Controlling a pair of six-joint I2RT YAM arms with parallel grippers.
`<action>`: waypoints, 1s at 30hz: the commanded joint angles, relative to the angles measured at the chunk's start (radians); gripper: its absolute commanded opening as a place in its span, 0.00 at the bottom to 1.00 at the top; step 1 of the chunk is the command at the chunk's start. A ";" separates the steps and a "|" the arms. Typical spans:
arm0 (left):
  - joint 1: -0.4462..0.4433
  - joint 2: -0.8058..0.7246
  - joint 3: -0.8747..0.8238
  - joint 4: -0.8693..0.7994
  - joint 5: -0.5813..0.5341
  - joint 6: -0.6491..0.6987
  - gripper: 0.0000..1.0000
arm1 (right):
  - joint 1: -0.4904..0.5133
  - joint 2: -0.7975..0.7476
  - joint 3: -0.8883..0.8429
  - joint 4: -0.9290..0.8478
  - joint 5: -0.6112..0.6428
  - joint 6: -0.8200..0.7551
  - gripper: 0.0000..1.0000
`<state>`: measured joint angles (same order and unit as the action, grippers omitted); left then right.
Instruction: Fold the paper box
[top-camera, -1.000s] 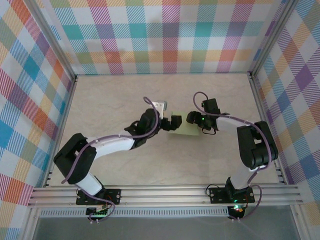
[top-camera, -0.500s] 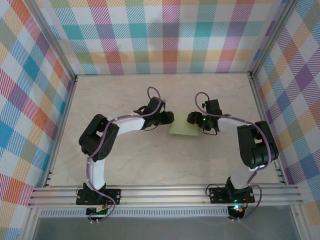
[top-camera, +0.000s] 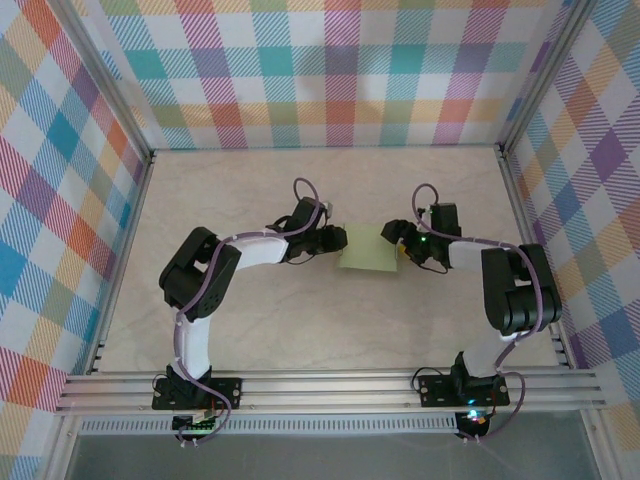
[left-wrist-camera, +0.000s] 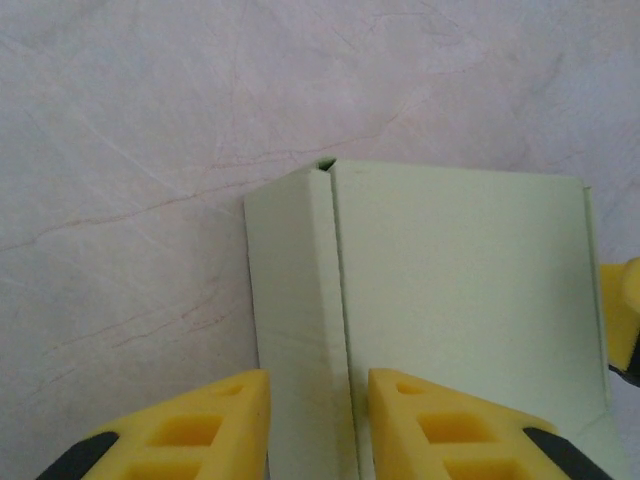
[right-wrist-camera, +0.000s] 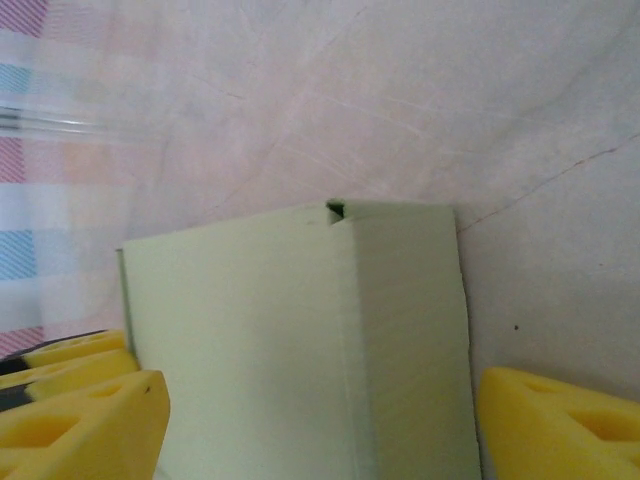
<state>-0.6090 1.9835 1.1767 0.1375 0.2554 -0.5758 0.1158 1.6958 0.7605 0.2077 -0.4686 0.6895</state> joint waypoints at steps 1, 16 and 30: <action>0.035 -0.012 -0.064 0.024 0.043 -0.039 0.32 | -0.030 0.024 -0.032 0.163 -0.143 0.082 0.80; 0.080 -0.026 -0.148 0.134 0.115 -0.081 0.31 | -0.042 0.101 0.002 0.194 -0.338 0.114 0.75; 0.077 -0.074 -0.158 0.134 0.082 -0.003 0.42 | -0.044 0.099 0.030 0.217 -0.415 0.227 0.39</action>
<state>-0.5385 1.9488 1.0435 0.3031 0.3531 -0.6201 0.0769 1.7908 0.7609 0.3836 -0.8276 0.8803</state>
